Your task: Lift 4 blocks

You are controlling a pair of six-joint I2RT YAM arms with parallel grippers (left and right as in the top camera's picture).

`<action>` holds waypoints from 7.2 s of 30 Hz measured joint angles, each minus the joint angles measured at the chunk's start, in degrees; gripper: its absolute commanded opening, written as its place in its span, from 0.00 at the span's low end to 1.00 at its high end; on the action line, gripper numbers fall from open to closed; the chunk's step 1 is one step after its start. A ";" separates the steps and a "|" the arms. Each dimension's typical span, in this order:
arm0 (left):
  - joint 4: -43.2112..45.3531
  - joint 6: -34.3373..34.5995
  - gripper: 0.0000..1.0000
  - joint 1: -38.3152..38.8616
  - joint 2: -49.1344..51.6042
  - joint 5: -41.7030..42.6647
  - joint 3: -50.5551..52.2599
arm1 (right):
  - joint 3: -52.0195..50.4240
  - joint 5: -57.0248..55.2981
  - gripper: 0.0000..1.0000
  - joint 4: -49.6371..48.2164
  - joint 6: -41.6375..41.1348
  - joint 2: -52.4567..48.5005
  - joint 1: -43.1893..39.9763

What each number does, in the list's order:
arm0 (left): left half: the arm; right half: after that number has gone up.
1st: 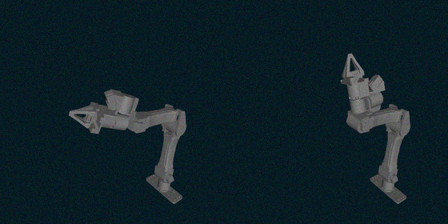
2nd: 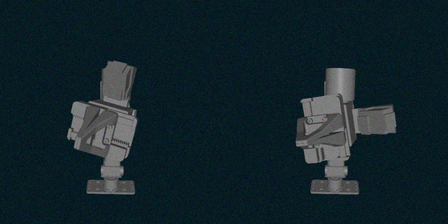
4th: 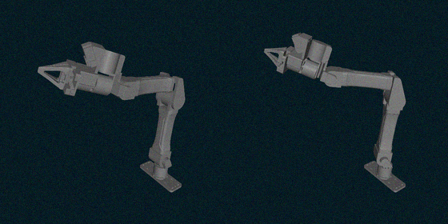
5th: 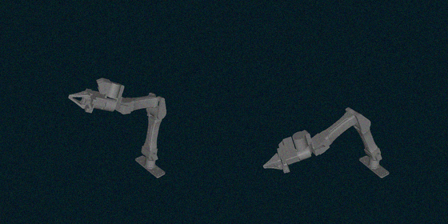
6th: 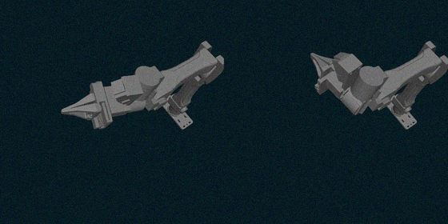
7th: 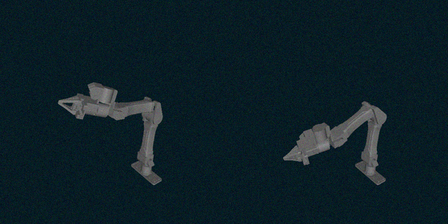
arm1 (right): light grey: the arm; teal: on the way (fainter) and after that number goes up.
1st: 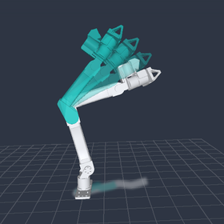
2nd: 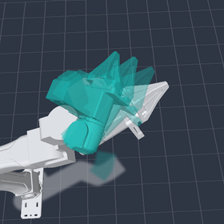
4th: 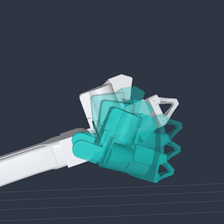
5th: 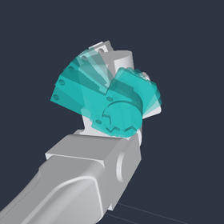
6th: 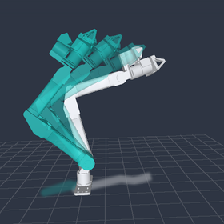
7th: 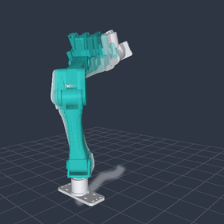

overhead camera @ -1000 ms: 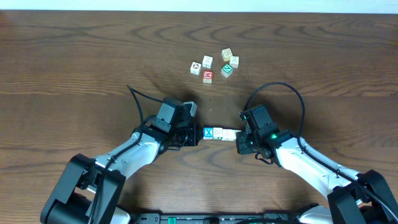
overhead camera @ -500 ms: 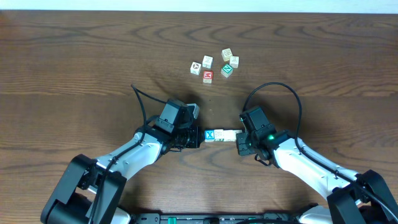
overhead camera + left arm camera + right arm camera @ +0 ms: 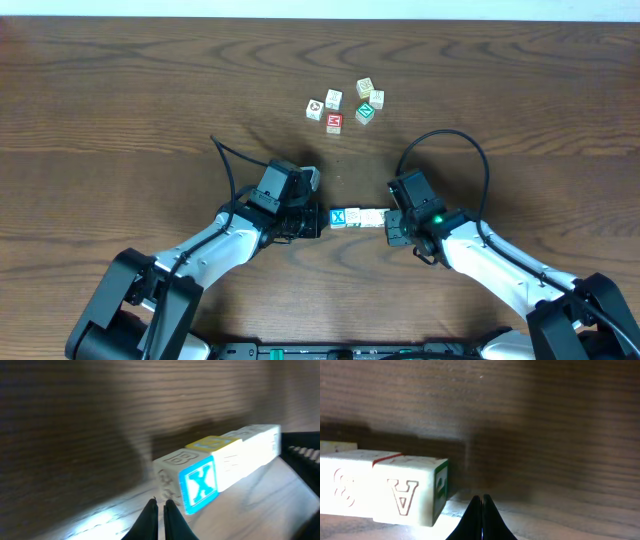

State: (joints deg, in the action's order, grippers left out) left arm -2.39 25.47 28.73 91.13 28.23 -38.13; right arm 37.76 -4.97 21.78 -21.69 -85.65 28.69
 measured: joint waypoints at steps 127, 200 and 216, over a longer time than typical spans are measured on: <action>4.37 1.92 0.07 -1.95 2.25 -3.74 -0.11 | 0.07 19.21 0.01 -9.07 -5.07 -2.82 -3.89; 3.93 1.90 0.07 -2.32 -1.27 -1.40 -0.17 | 4.72 17.77 0.01 -2.69 -2.36 -2.84 -4.52; 3.78 1.92 0.07 -2.38 -1.27 -1.44 -0.17 | 6.71 16.94 0.01 -1.16 -1.49 -2.84 -4.52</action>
State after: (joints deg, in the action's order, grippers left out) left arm 1.39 27.40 26.35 89.86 26.79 -38.30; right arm 44.47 11.97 20.62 -23.18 -88.49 24.16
